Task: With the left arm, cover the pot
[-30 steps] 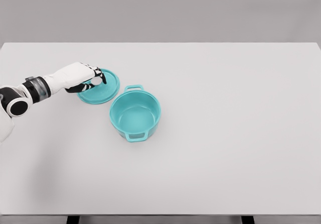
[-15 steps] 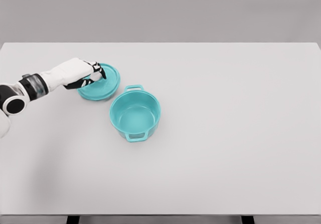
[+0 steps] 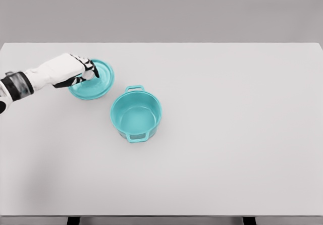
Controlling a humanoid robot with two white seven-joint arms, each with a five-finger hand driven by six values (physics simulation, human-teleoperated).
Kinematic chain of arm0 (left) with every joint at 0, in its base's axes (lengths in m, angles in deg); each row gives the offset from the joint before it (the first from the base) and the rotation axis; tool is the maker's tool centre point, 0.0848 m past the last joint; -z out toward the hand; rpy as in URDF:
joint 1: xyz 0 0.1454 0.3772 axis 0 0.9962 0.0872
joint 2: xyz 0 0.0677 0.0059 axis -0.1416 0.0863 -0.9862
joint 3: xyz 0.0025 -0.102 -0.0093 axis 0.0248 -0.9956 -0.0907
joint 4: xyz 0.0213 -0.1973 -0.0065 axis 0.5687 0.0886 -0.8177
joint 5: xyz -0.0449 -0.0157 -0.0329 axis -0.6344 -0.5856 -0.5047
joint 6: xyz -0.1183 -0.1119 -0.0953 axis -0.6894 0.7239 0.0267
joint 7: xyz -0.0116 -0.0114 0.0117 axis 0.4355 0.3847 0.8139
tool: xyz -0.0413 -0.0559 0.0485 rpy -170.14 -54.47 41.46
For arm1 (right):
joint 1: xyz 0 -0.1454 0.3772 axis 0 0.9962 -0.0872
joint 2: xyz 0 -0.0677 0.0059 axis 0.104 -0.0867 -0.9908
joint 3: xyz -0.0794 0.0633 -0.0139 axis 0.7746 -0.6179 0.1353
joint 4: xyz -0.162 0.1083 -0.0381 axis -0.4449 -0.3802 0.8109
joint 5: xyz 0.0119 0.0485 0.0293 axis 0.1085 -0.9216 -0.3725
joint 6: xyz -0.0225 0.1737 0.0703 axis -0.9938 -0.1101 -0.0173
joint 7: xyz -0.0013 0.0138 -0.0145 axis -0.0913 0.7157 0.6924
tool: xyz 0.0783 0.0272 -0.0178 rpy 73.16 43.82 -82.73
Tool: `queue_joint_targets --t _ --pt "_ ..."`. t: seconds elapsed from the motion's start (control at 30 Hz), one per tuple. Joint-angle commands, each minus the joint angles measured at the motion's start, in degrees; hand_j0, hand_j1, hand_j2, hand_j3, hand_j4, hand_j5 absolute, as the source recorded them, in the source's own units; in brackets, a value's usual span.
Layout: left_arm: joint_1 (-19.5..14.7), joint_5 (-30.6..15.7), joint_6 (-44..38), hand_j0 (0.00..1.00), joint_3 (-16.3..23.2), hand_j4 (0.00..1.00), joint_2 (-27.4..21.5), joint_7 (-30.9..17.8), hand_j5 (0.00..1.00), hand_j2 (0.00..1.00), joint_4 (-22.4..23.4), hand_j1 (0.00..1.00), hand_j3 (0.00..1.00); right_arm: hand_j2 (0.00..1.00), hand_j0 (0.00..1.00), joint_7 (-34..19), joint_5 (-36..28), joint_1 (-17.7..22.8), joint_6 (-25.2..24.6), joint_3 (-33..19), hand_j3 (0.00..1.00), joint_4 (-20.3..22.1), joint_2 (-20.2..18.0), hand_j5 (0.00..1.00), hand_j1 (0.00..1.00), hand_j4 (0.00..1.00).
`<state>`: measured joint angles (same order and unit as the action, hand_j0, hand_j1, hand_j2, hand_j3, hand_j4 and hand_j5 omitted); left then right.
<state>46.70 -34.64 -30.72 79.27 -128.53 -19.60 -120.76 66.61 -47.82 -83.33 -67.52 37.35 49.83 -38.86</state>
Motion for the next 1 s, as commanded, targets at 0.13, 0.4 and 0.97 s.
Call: queue_joint_targets --t 0.13,0.4,0.97 --pt "0.18 -2.72 -0.09 0.45 0.35 0.45 -4.51 0.77 0.45 0.45 -5.52 0.45 0.45 1.00 1.00 -0.01 0.01 0.00 0.00 0.00 1.00 0.00 0.00 1.00 1.00 1.00" --pt "0.88 -6.23 -0.09 0.45 0.97 0.45 -8.81 0.77 0.45 0.45 -11.67 0.45 0.45 1.00 1.00 -0.01 0.01 0.00 0.00 0.00 1.00 0.00 0.00 1.00 1.00 1.00" --pt "0.88 -6.76 -0.09 0.45 3.25 0.45 -11.63 2.88 0.45 0.45 -19.67 0.45 0.45 1.00 1.00 -0.01 0.01 0.00 0.00 0.00 1.00 0.00 0.00 1.00 1.00 1.00"
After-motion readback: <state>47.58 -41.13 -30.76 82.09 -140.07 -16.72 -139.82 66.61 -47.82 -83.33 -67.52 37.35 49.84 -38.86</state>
